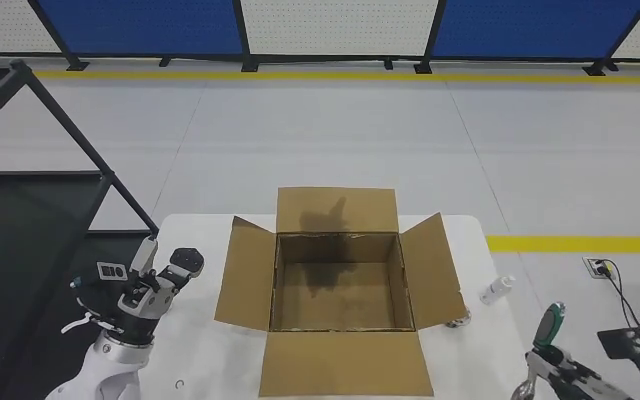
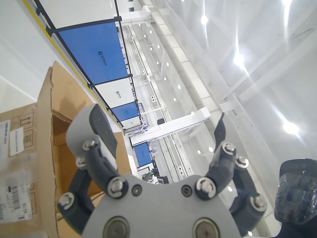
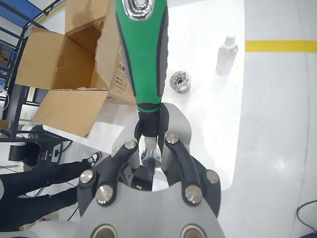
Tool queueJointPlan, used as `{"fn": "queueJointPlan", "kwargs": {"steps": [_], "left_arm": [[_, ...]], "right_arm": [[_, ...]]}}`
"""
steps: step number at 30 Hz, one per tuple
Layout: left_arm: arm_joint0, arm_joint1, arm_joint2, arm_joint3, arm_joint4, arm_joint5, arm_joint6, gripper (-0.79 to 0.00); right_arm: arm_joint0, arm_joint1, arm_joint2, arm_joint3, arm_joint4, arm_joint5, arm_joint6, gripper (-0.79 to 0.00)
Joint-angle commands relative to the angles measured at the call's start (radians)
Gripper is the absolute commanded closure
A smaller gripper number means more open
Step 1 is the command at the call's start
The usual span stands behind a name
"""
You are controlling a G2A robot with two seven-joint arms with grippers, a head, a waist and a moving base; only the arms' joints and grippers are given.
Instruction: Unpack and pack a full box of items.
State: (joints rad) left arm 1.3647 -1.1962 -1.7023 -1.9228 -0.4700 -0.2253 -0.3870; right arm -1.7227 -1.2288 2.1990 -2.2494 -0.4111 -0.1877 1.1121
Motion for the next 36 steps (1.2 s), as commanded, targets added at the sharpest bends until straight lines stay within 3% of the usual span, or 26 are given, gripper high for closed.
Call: {"fn": "queueJointPlan", "kwargs": {"steps": [1, 15, 25, 36], "left_arm": [[0.0, 0.0, 0.0, 0.0, 0.0, 0.0, 0.0, -0.785], [0.0, 0.0, 0.0, 0.0, 0.0, 0.0, 0.0, -0.785], [-0.02, 0.001, -0.014, 0.023, -0.034, 0.014, -0.007, -0.785], [-0.055, 0.002, -0.002, 0.053, -0.036, 0.031, -0.022, -0.785]], "right_arm": [[0.018, 0.004, -0.037, 0.034, -0.052, 0.043, -0.002, 0.0], [0.015, 0.007, -0.067, 0.025, -0.072, 0.049, 0.009, 0.0], [0.227, 0.041, -0.224, 0.207, -0.161, 0.342, 0.227, 0.0], [0.411, 0.057, -0.328, 0.461, -0.183, 0.592, 0.23, 0.0]]}}
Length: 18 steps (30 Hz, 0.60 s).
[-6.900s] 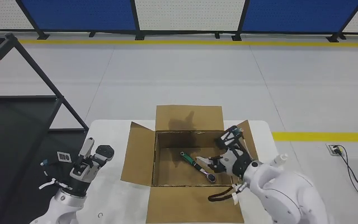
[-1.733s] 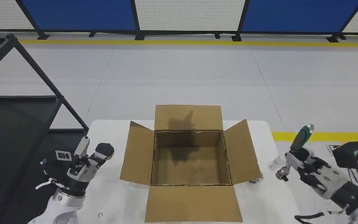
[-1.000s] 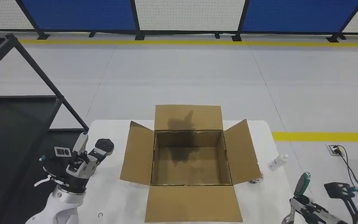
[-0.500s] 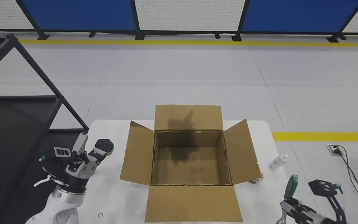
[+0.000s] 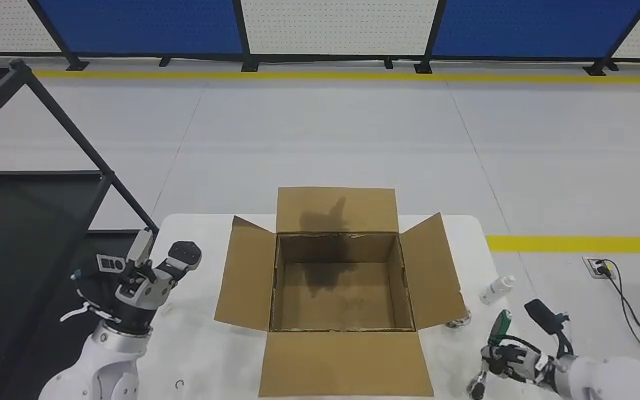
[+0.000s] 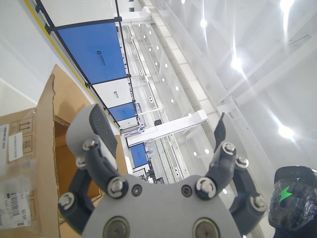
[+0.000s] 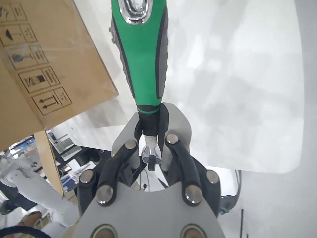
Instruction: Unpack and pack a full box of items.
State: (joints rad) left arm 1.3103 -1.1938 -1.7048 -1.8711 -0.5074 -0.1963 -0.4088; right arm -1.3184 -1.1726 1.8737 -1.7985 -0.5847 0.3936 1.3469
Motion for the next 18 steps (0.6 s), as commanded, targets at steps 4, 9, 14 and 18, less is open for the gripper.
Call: {"fn": "queueJointPlan", "kwargs": {"steps": [4, 9, 14, 18], "left_arm": [[-0.001, 0.0, 0.0, 0.001, 0.001, 0.002, 0.0, -0.785], [-0.001, 0.0, 0.0, 0.001, 0.001, 0.002, 0.0, -0.785], [0.01, 0.0, -0.001, -0.01, 0.0, 0.004, 0.01, -0.785], [0.019, 0.0, -0.008, -0.016, -0.006, 0.002, 0.016, -0.785]], "right_arm": [[0.006, 0.001, -0.003, 0.01, -0.009, 0.01, -0.004, 0.0], [0.005, 0.001, -0.004, 0.01, -0.008, 0.009, -0.012, 0.0], [0.04, 0.001, -0.059, 0.068, 0.001, 0.089, -0.05, 0.0], [0.094, 0.004, -0.104, 0.131, -0.024, 0.153, -0.074, 0.0]]}}
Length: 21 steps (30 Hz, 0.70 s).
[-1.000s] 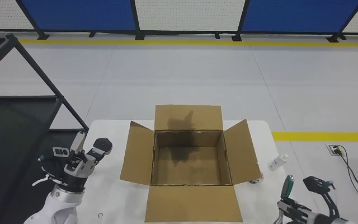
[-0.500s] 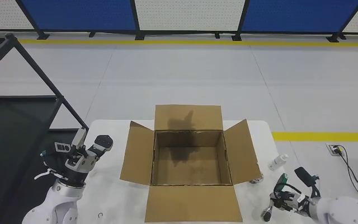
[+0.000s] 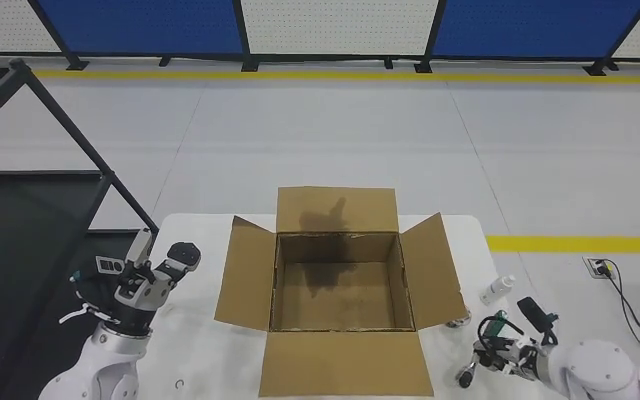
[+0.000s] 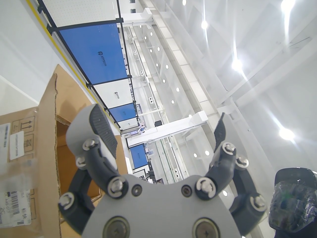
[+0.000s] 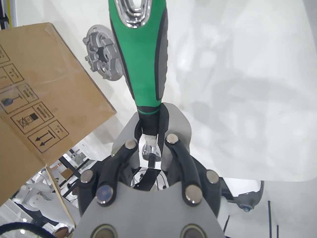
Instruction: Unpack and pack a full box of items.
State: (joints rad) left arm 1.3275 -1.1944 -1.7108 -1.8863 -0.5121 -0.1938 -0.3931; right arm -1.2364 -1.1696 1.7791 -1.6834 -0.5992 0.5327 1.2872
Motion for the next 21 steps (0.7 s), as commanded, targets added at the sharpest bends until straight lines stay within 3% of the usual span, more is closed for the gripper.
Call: {"fn": "queueJointPlan", "kwargs": {"steps": [1, 8, 21], "left_arm": [[0.003, 0.0, -0.003, -0.001, 0.0, 0.0, 0.001, -0.785], [0.008, 0.0, -0.005, -0.005, 0.0, -0.003, 0.005, -0.785], [0.011, 0.0, -0.002, -0.008, 0.005, -0.001, 0.009, -0.785]], "right_arm": [[0.022, 0.001, -0.019, 0.029, -0.01, 0.032, -0.031, 0.0], [0.07, 0.001, -0.07, 0.102, -0.011, 0.14, -0.14, 0.0], [0.099, 0.02, -0.099, 0.172, 0.019, 0.168, -0.167, 0.0]]}}
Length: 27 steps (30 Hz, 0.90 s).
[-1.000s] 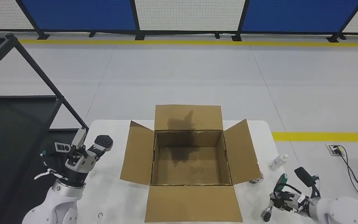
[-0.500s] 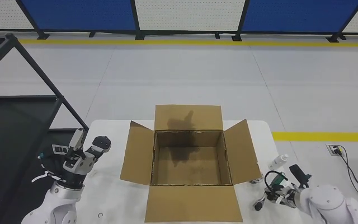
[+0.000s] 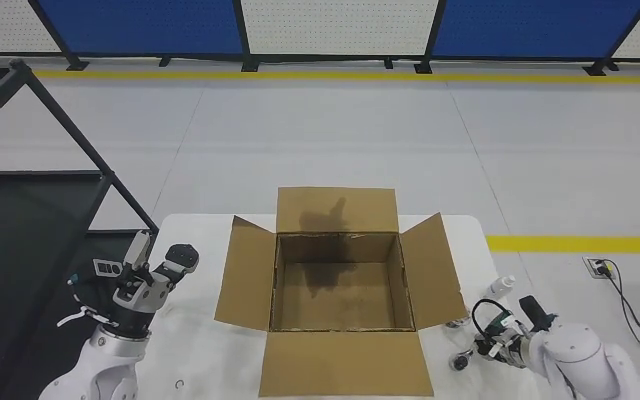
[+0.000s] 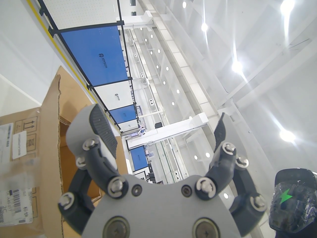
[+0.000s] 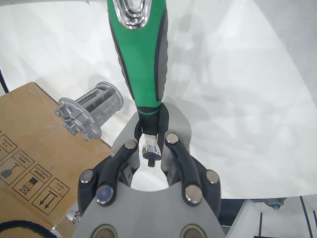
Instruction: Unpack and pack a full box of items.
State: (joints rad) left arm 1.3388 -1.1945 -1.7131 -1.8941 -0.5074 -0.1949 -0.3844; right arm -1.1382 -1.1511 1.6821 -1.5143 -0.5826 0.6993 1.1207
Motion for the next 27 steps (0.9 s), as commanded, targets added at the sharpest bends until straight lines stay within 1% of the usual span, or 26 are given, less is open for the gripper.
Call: {"fn": "queueJointPlan", "kwargs": {"steps": [1, 2, 3, 4, 6, 9, 13, 16, 17, 19, 20, 22, 24, 27], "left_arm": [[0.0, 0.0, 0.0, 0.0, 0.001, 0.0, 0.002, -0.785], [0.0, 0.0, 0.0, -0.001, 0.002, 0.0, 0.003, -0.785], [0.001, 0.0, 0.0, -0.001, 0.002, 0.0, 0.004, -0.785], [0.001, 0.0, 0.0, -0.001, 0.002, 0.0, 0.005, -0.785], [0.003, 0.0, 0.0, -0.003, 0.001, 0.0, 0.006, -0.785], [0.005, -0.001, -0.001, -0.005, -0.001, 0.0, 0.009, -0.785], [0.006, -0.001, -0.001, -0.006, -0.001, 0.002, 0.009, -0.785], [0.007, -0.001, -0.002, -0.007, 0.001, 0.003, 0.011, -0.785], [0.008, 0.0, -0.003, -0.009, 0.002, 0.002, 0.009, -0.785], [0.008, 0.0, -0.006, -0.012, 0.005, 0.002, 0.007, -0.785], [0.007, 0.0, -0.008, -0.013, 0.007, 0.002, 0.005, -0.785], [0.007, 0.001, -0.015, -0.017, 0.006, 0.003, -0.003, -0.785], [0.009, 0.003, -0.026, -0.023, -0.004, 0.003, -0.017, -0.785], [0.018, 0.006, -0.047, -0.03, -0.023, 0.012, -0.068, -0.785]], "right_arm": [[0.002, 0.003, -0.004, 0.005, 0.005, 0.001, -0.001, -0.058], [0.003, 0.005, -0.006, 0.008, 0.007, 0.002, -0.002, -0.145], [0.005, 0.007, -0.009, 0.01, 0.01, 0.002, -0.002, -0.197], [0.006, 0.009, -0.011, 0.013, 0.012, 0.002, -0.002, -0.228], [0.009, 0.012, -0.015, 0.017, 0.017, 0.002, -0.002, -0.24], [0.011, 0.018, -0.017, 0.02, 0.027, 0.003, -0.003, -0.326], [0.001, 0.027, -0.005, 0.002, 0.046, 0.002, -0.002, -0.351], [-0.031, 0.035, 0.042, -0.057, 0.084, -0.002, 0.002, -0.388], [-0.049, 0.038, 0.065, -0.091, 0.104, -0.008, 0.008, -0.468], [-0.096, 0.044, 0.12, -0.172, 0.145, -0.032, 0.027, -0.72], [-0.122, 0.046, 0.149, -0.212, 0.167, -0.047, 0.033, -0.785], [-0.173, 0.048, 0.203, -0.289, 0.218, -0.071, 0.037, -0.785], [-0.219, 0.048, 0.254, -0.354, 0.291, -0.116, 0.04, -0.785], [-0.279, 0.048, 0.322, -0.427, 0.406, -0.231, 0.067, -0.785]]}}
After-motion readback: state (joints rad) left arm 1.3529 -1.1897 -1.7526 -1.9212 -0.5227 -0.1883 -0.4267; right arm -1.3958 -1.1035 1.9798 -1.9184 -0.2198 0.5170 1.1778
